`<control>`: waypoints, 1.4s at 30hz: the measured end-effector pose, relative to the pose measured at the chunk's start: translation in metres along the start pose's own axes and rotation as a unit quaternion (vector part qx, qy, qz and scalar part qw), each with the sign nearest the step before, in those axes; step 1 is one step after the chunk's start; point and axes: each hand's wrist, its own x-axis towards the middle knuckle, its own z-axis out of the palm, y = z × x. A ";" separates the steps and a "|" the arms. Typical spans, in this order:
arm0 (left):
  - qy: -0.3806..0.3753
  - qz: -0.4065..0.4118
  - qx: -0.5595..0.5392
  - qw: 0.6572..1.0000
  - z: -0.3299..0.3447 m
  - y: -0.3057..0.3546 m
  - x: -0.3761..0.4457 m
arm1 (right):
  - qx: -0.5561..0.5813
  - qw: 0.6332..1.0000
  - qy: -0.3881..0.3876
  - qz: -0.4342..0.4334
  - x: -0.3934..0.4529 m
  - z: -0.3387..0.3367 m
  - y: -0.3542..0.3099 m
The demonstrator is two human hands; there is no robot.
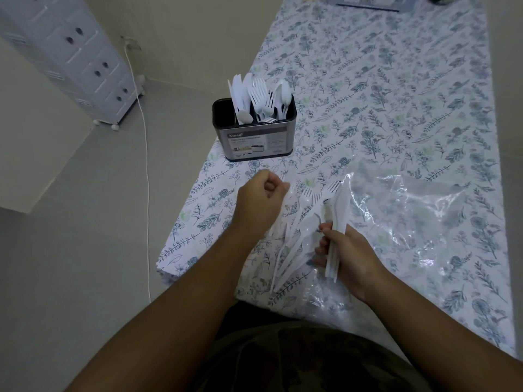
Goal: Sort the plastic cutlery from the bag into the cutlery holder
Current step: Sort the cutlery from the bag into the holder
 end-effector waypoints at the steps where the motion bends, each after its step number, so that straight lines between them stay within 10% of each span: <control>1: 0.011 0.011 -0.024 1.000 -0.002 0.008 0.001 | 0.002 1.000 -0.003 -0.013 0.001 0.003 -0.002; 8: -0.105 -0.129 -0.186 0.968 0.024 0.032 -0.018 | -0.094 0.992 -0.023 -0.082 -0.003 0.012 -0.010; 16: 0.001 -0.037 0.178 0.983 0.011 -0.042 -0.019 | -0.038 0.994 0.099 -0.016 0.009 -0.032 0.013; 21: -0.139 -0.077 0.300 0.941 0.021 -0.073 -0.026 | -0.050 0.991 0.122 -0.023 0.014 -0.035 0.015; 33: -0.261 0.172 0.324 0.893 0.031 -0.062 -0.059 | -0.038 0.999 0.005 0.013 0.016 -0.017 0.006; 42: -0.169 0.074 0.292 0.939 0.013 -0.084 -0.063 | 0.102 0.992 0.067 0.045 0.014 -0.035 0.004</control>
